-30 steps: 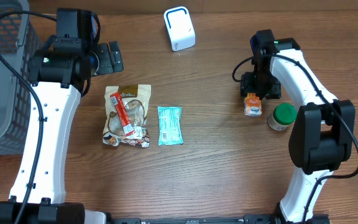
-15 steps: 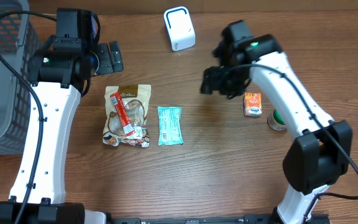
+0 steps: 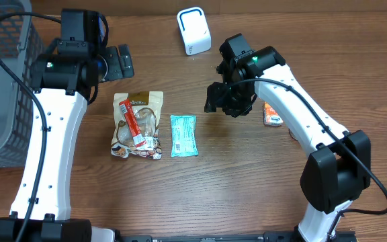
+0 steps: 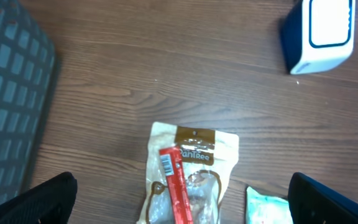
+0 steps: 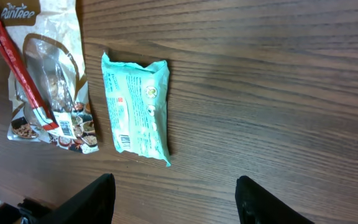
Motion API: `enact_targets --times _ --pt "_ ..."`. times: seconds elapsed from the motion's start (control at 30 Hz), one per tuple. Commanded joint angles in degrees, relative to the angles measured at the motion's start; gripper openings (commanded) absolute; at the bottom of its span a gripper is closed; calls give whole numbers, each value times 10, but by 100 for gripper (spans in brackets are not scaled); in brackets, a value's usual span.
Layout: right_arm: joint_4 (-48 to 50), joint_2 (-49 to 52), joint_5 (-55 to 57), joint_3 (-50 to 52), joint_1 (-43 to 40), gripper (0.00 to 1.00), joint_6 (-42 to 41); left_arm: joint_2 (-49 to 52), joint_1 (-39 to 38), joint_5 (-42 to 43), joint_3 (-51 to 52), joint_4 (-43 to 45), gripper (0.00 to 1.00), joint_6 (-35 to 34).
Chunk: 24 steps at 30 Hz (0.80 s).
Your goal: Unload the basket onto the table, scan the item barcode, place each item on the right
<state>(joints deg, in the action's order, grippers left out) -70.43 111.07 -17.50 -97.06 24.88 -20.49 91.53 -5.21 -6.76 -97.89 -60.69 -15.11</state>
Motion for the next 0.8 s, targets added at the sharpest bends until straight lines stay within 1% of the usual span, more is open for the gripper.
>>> enact_targets --times 0.0,0.07,0.1,0.17,0.23,0.27,0.33,0.5,0.67,0.73,0.77 --pt "-5 -6 24 3 2 63 -9 1 0 82 -7 -25 100 -12" --pt "-13 -6 38 3 2 63 -9 3 -1 147 -7 -37 100 -12" --pt "-18 -6 46 3 2 63 -9 5 -2 174 -5 -45 96 -12" --pt "-24 -6 60 4 2 63 -9 11 -9 203 1 -59 52 -12" --pt "-22 -6 61 5 2 63 -9 17 -24 203 16 -69 10 -17" --pt "-19 -6 61 7 2 63 -9 21 -32 202 26 -70 4 -19" --pt "-9 -6 62 16 2 64 -7 31 -51 194 51 -70 4 -21" --pt "24 -6 79 59 1 66 -7 58 -84 133 109 -67 4 -65" --pt "77 -6 78 100 1 66 -8 89 -102 132 129 -49 4 -68" --pt "97 -6 75 112 1 65 -8 105 -111 132 134 -33 4 -68" --pt "101 -6 74 114 1 63 -8 115 -116 130 134 -29 4 -67"
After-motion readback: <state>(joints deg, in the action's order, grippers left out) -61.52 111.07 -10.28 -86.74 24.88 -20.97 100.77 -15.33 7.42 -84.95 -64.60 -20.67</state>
